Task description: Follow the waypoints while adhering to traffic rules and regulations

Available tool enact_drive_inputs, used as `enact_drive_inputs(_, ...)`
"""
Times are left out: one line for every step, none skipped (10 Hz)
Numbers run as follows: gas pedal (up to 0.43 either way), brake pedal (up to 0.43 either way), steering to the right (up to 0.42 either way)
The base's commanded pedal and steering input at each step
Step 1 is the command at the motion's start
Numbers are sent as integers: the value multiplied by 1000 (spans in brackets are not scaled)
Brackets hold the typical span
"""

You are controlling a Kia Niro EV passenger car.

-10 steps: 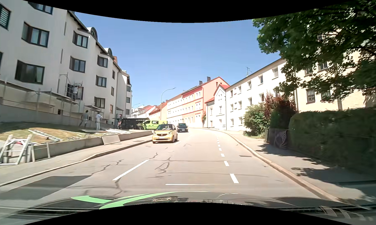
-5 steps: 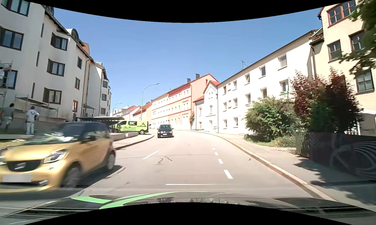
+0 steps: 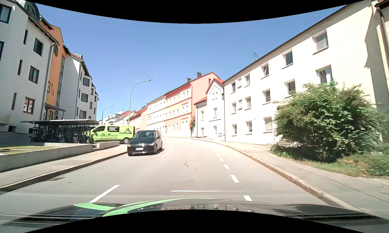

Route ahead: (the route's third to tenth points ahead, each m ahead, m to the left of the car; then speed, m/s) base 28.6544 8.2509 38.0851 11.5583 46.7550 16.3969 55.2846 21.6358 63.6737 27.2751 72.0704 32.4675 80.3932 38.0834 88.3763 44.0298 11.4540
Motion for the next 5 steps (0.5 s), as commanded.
enact_drive_inputs(209, 0, 11)
enact_drive_inputs(209, 0, 8)
enact_drive_inputs(209, 0, 4)
enact_drive_inputs(197, 0, 3)
enact_drive_inputs(197, 0, 3)
